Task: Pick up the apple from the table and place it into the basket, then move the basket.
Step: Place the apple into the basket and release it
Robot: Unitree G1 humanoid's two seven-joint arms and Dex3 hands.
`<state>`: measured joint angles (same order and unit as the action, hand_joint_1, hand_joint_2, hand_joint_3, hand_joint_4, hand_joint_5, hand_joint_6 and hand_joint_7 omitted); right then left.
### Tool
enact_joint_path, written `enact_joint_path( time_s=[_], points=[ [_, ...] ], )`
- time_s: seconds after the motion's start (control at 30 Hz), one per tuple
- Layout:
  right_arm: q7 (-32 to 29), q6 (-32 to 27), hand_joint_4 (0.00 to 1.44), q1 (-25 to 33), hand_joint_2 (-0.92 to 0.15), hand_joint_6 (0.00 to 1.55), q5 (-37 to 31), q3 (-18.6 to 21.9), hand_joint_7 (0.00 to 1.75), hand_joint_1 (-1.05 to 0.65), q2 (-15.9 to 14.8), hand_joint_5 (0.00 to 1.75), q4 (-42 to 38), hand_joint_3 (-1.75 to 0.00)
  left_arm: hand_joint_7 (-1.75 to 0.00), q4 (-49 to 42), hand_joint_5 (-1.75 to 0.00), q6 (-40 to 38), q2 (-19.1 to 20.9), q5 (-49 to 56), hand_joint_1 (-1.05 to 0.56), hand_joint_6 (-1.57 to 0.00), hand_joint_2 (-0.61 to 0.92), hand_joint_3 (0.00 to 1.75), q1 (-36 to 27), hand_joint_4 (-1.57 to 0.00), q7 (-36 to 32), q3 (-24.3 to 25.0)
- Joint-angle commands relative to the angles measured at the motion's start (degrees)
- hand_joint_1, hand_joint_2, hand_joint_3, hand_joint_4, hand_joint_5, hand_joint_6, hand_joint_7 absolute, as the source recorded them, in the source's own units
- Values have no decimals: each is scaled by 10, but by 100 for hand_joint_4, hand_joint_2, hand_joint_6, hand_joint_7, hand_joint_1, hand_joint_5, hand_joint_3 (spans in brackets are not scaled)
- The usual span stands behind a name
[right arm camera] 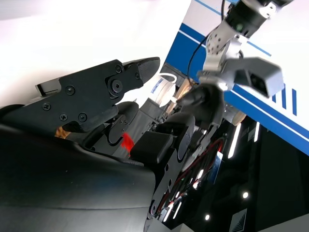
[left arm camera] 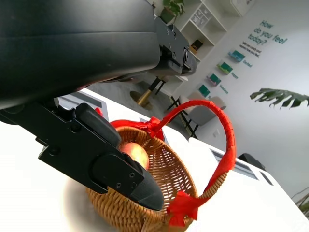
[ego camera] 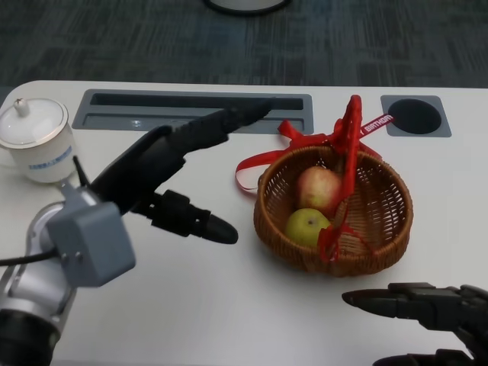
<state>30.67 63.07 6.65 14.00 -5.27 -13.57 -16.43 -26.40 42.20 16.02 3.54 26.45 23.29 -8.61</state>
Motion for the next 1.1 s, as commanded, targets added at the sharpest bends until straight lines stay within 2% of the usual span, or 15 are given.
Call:
enact_joint_path(
  time_s=[0.03, 0.2, 0.63, 0.87, 1.1],
  points=[
    [-2, 0, 80, 2, -79, 76, 9, 10, 0, -35, -17, 0, 11, 0, -5, 57, -5, -2, 19, -19, -61, -41, 67, 0, -55, -40, 2, 17],
    [0, 9, 78, -10, -78, 74, 11, 13, 0, -35, -19, 0, -6, 0, -5, 95, -6, 20, 14, -54, -54, -52, 65, 0, -114, -54, 0, 38],
    [-8, 40, 74, -46, -78, 68, -11, 41, 0, -40, -28, 0, -49, 0, -5, 125, -6, 75, 9, -84, -45, -73, 68, 0, -197, -79, -4, 64],
    [-15, 46, 68, -67, -78, 62, -31, 61, 0, -43, -51, 0, -50, 0, -4, 143, -5, 82, 9, -100, -41, -79, 69, 0, -232, -85, -1, 75],
    [-29, 69, 61, -106, -76, 57, -58, 71, 0, -47, -60, 0, -57, 0, -3, 146, -3, 79, 9, -102, -42, -82, 70, 0, -248, -88, 1, 76]
  ],
)
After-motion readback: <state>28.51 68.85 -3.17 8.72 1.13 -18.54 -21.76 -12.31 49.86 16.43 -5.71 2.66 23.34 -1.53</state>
